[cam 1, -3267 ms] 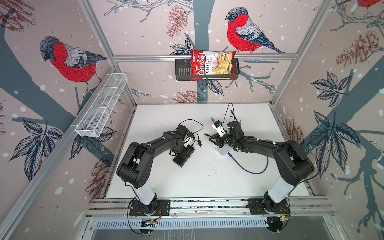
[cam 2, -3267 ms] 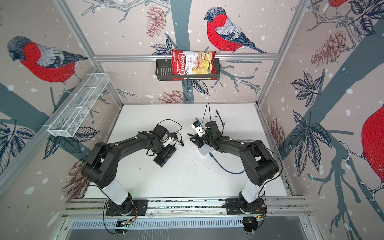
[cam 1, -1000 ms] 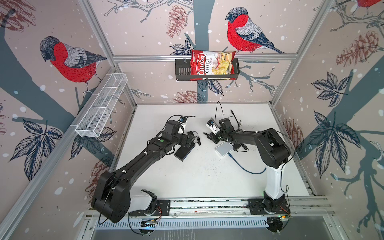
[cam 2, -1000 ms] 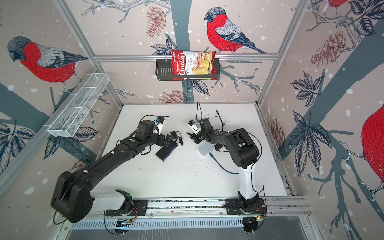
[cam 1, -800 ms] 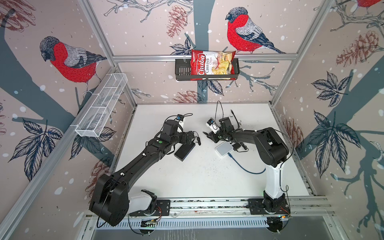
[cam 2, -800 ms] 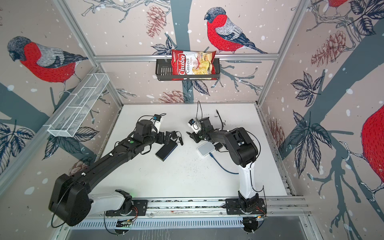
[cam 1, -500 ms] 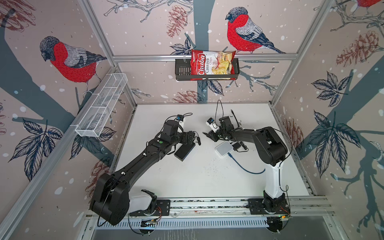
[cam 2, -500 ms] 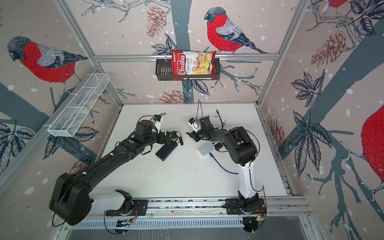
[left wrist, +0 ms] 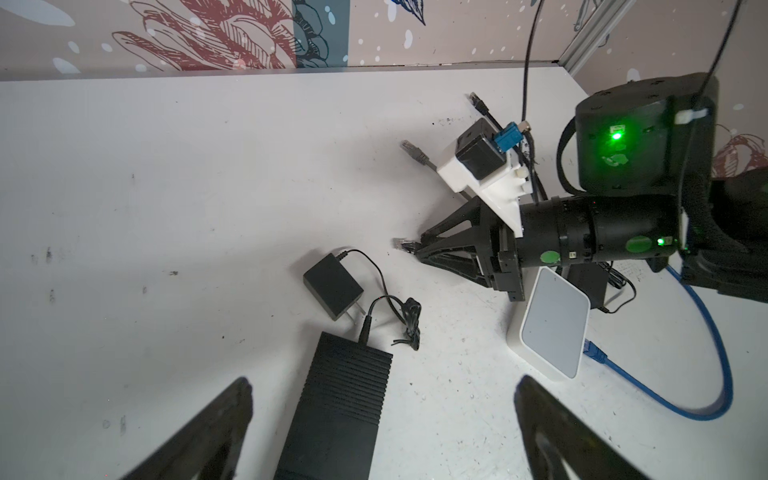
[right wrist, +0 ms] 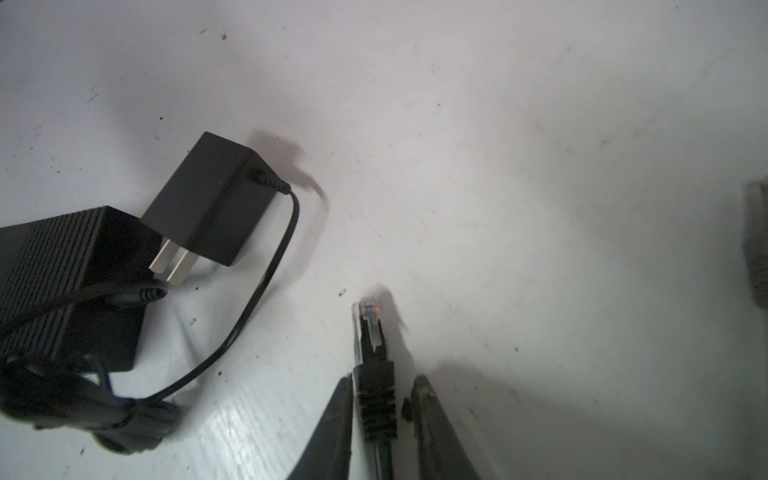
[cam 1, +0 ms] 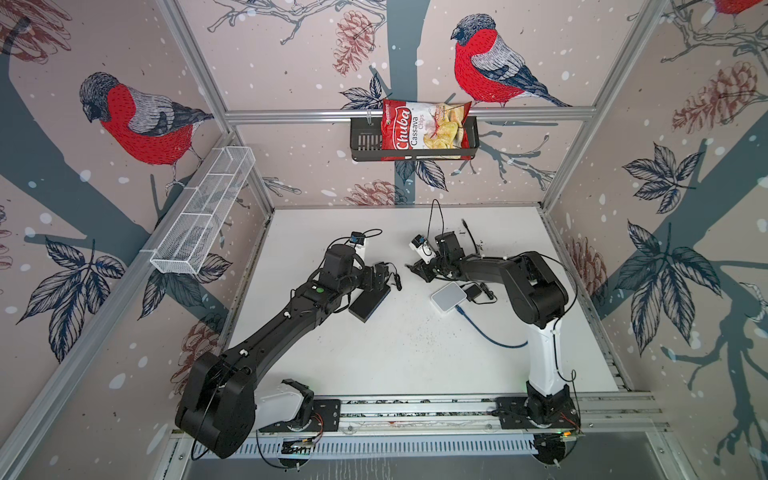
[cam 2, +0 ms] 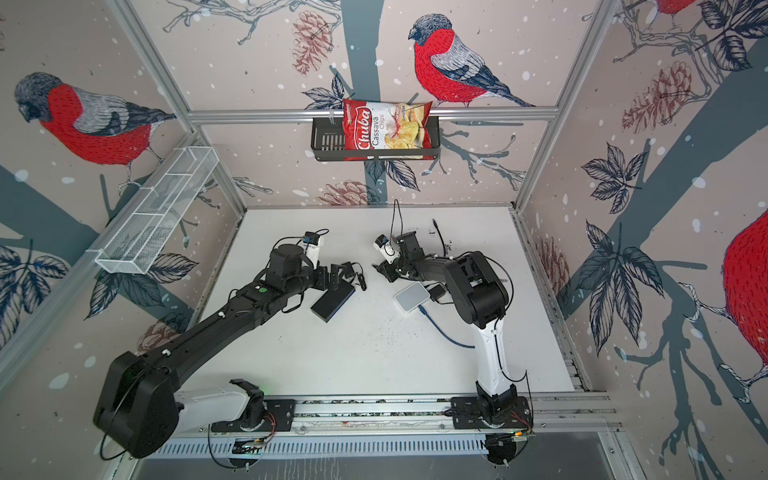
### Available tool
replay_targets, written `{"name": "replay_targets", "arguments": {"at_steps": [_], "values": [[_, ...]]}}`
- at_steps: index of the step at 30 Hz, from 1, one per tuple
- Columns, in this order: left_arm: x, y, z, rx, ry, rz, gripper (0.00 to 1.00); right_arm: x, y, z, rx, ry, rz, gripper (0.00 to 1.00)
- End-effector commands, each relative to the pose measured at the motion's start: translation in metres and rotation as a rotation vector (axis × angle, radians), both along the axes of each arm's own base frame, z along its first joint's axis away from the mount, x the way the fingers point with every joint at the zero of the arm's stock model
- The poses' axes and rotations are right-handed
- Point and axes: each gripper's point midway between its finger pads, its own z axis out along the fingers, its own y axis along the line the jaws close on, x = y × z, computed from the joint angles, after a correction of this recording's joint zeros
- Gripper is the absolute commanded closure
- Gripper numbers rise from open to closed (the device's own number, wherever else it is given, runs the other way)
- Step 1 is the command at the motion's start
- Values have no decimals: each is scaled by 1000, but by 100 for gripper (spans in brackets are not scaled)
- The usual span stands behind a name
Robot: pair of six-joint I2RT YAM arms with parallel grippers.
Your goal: Insert the plug into the switch port
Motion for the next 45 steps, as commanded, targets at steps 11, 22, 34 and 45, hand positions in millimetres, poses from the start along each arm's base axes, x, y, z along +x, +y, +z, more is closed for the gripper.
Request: {"name": "replay_targets", "arguments": {"at_steps": [11,22,34,45], "values": [[4,1,-1,2,-7,11,3,-8,2,-18,-21,57,15,79],[5,7,-13,23,39,48,3,-14,-5,-27,-83,48,11,73],[2,8,-17,26,57,54,3,-19,-9,-32,-68,75,12,78],[5,11,-23,33,78,85,3,-24,-11,-2,-29,-71,14,93]]}}
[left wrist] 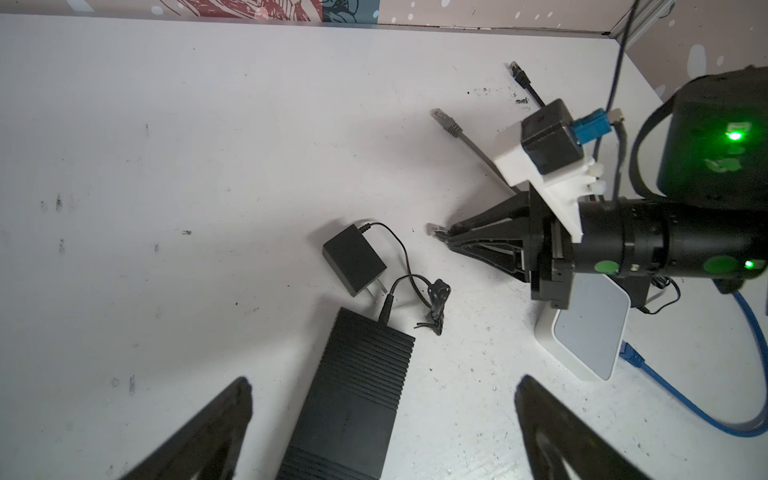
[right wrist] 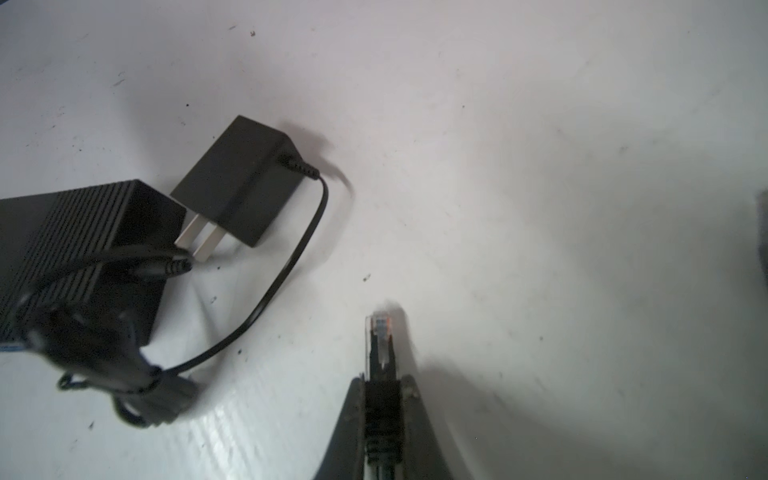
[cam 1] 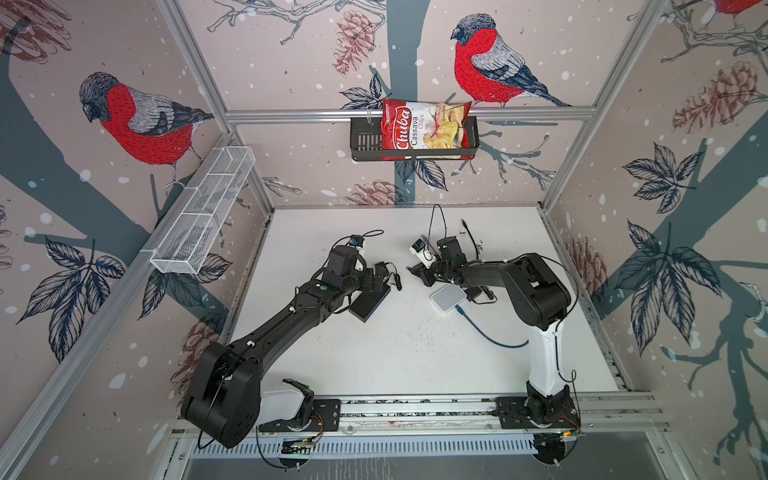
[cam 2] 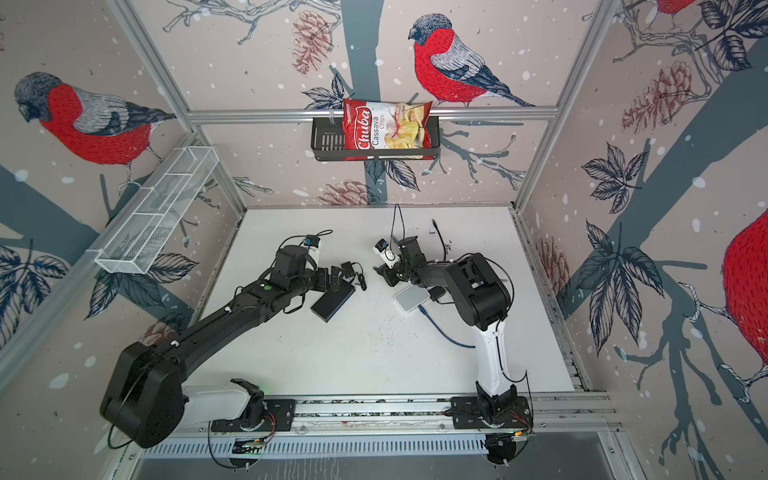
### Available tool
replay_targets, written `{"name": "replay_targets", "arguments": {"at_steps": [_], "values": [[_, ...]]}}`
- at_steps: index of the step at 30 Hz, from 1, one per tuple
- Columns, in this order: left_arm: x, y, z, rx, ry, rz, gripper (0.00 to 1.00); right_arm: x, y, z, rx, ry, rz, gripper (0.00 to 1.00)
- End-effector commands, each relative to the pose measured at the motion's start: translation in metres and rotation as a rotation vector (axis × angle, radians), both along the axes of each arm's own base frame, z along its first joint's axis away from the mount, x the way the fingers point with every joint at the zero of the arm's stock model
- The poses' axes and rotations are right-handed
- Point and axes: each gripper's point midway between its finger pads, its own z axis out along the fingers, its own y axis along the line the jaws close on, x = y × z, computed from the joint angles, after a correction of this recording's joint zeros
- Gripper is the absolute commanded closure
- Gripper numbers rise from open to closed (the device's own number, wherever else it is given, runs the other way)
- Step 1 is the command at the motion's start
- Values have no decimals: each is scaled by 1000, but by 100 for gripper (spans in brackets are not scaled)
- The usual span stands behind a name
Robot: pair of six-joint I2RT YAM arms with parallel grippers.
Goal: Insert the plug into the switch port
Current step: 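Close the right gripper on the black ethernet plug and lift it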
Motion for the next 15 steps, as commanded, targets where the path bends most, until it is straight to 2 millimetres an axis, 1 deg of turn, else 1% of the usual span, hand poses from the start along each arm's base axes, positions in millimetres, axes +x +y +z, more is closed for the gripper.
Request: {"name": "replay_targets", "arguments": {"at_steps": [1,3,6,11,15], "values": [[4,4,0,1,3,35,3,-9,-7,7,-30,-43,-8,93],[5,7,-3,13,10,55,3,-14,-10,21,-17,-105,-11,93],[6,14,-6,33,19,91,3,-27,-13,35,-15,-175,-6,93],[7,17,-10,42,38,114,3,-51,-12,47,-18,-246,22,95],[8,21,-16,52,61,141,3,-69,-5,54,-23,-302,62,95]]}}
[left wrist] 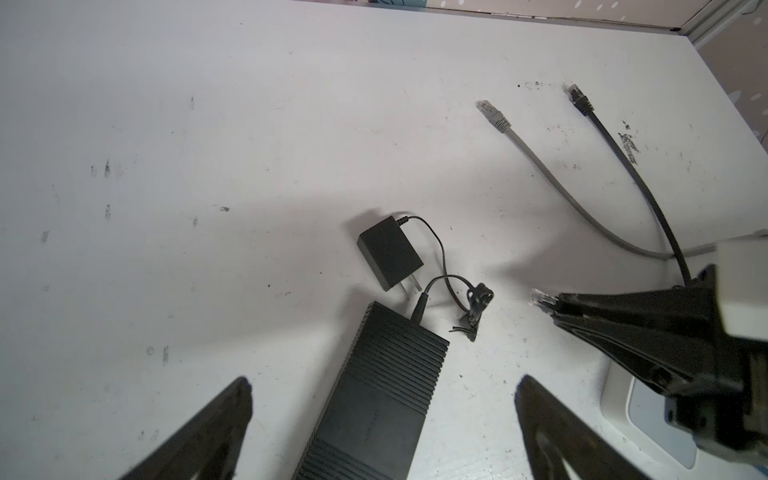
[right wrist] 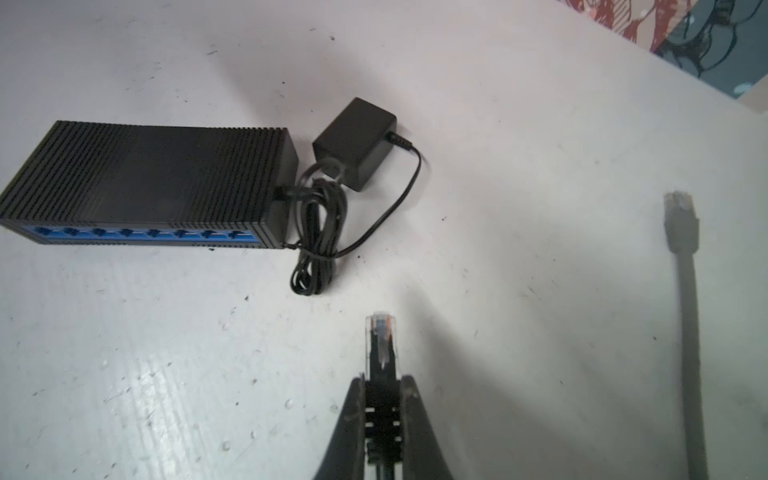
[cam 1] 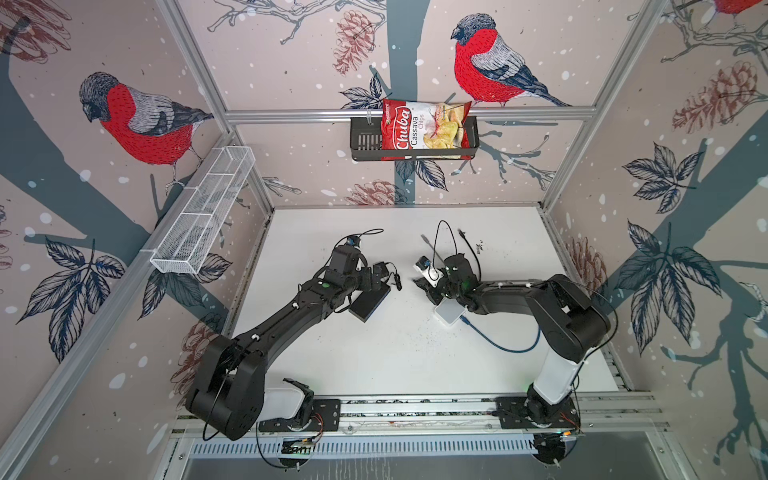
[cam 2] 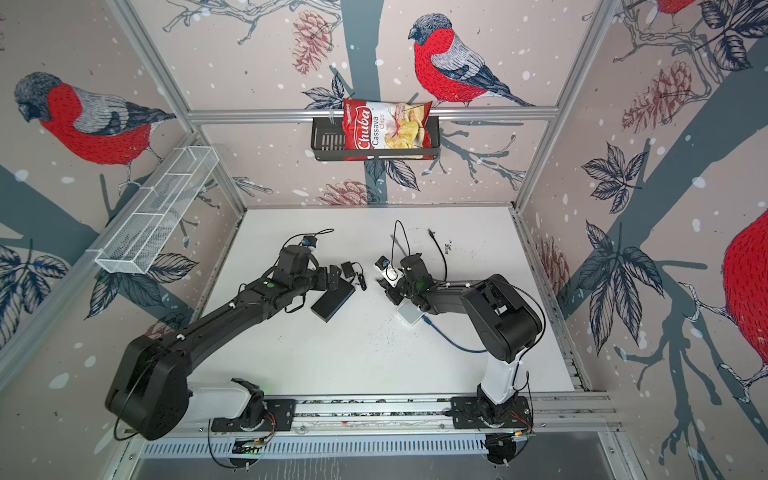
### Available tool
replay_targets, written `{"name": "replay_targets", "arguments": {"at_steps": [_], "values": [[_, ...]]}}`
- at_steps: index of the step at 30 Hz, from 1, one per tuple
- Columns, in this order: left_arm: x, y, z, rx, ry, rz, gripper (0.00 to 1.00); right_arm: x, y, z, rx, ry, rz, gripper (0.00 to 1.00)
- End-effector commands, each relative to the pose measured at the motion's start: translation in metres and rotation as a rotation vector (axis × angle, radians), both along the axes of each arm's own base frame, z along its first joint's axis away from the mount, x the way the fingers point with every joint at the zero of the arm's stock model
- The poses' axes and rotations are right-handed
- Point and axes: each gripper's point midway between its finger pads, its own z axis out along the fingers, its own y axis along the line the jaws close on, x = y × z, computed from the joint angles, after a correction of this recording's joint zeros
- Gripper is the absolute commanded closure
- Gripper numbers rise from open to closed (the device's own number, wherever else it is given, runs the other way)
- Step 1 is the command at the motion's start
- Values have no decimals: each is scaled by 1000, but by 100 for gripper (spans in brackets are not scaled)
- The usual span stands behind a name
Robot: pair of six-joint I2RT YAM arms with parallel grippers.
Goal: Insert the plug into the switch port
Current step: 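Close the right gripper on the black ethernet plug and lift it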
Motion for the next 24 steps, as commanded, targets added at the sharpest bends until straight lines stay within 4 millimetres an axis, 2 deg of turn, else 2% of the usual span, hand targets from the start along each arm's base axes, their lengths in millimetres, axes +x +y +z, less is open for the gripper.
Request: {"name": "replay_targets", "arguments": {"at_steps": [1,10,16,21,24], "values": [[2,7,-3,13,18,45,3,-2,8,18,13,-109,22,95],[3,16,-20,48,84,99,3,-34,26,28,32,-150,94,95],[3,22,-29,37,119,133,3,-46,39,18,-1,-161,112,95],[1,18,-37,12,167,131,3,-54,48,13,-9,-175,106,94],[-5,4,-37,-57,219,95,4,-55,52,20,3,-212,92,94]]}}
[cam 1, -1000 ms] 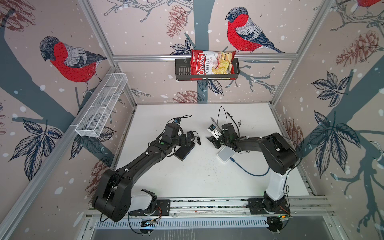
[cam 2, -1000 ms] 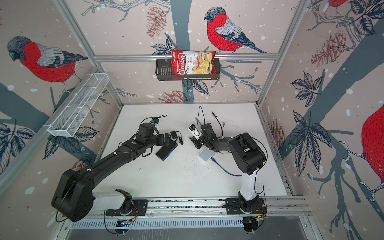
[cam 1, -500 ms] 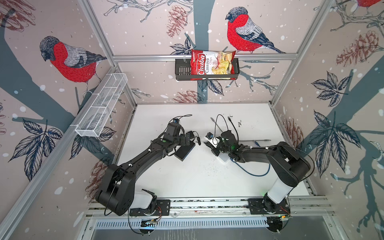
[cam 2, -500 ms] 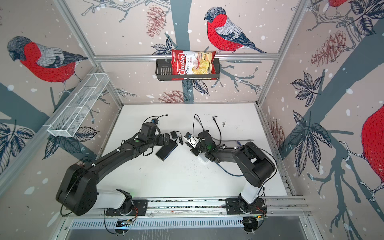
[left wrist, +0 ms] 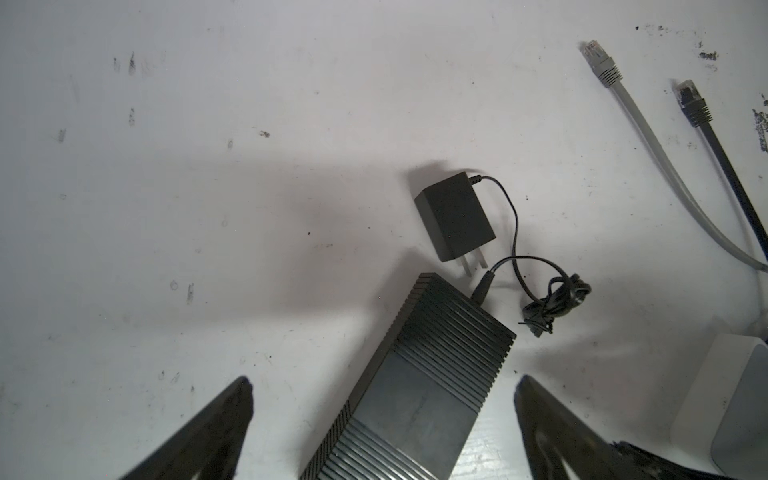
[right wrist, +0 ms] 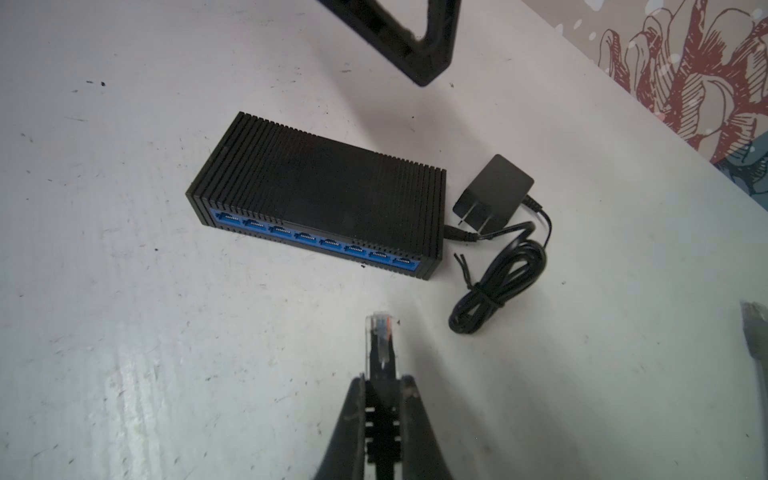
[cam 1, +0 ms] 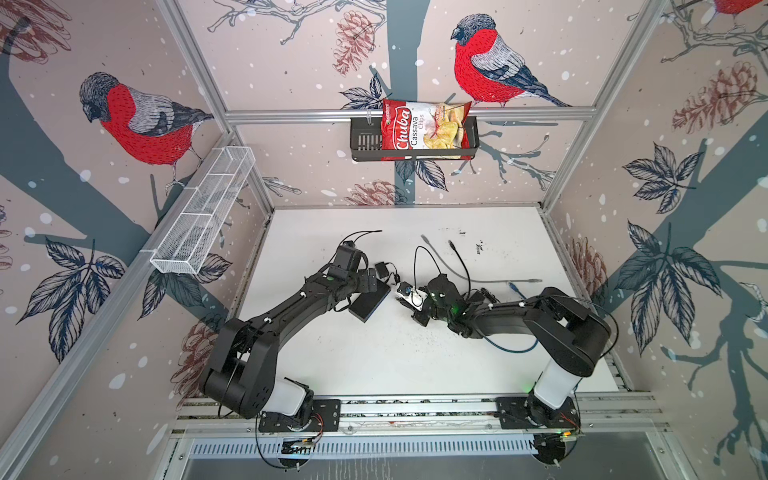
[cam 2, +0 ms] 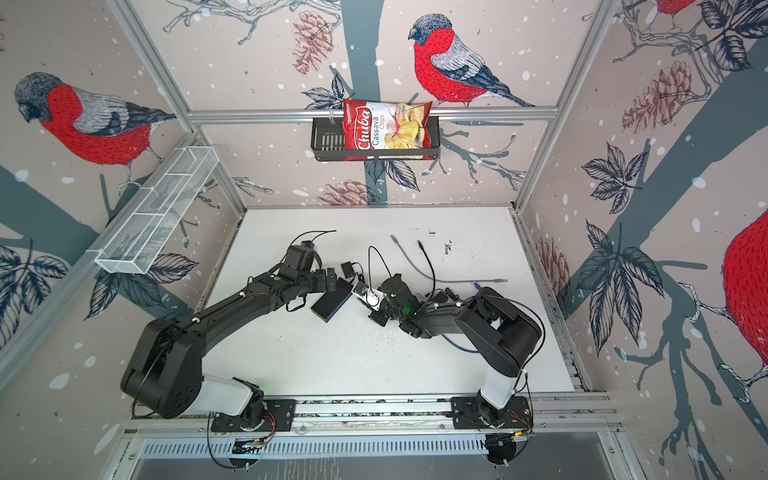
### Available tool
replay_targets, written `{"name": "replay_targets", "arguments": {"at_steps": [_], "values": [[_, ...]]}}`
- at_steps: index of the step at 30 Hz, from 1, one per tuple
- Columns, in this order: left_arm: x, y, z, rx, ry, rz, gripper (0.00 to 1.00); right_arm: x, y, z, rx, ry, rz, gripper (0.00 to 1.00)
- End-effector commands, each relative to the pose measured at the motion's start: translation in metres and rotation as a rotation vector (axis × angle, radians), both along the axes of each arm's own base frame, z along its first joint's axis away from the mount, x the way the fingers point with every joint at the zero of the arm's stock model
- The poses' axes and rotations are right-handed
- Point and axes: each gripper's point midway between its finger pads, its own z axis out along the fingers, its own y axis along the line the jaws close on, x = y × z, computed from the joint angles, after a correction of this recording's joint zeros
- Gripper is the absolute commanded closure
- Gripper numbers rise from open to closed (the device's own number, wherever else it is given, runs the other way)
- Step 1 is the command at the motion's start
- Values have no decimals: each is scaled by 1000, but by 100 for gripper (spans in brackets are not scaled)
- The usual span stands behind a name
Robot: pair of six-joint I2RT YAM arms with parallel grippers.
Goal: Insert the plug into the switch port
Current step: 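Carry the ethernet plug toward the switch while left gripper brings switch closer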
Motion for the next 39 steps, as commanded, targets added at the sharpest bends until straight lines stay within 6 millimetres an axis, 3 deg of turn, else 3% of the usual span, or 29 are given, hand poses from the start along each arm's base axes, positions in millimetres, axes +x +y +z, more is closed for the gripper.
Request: {"name": "replay_targets", "arguments": {"at_steps": [1,5,8,11,15,21,30,39], "values": [[-7,-20,2,-115,58,-37,4,9,5,20,50,-83,-46,94],[-16,-46,9,-277,109,-85,9,12,4,32,72,-134,-71,94],[-22,-63,18,-396,123,-112,20,13,3,40,86,-164,-84,94],[-26,-75,27,-458,125,-122,31,13,2,47,100,-181,-92,94],[-28,-90,38,-482,109,-139,35,13,5,55,119,-199,-88,94],[-26,-99,36,-502,111,-138,40,10,9,59,122,-213,-85,94],[-27,-108,30,-528,128,-147,63,12,12,66,135,-237,-108,94],[-27,-112,25,-543,139,-150,65,13,14,73,170,-243,-115,94]]}}
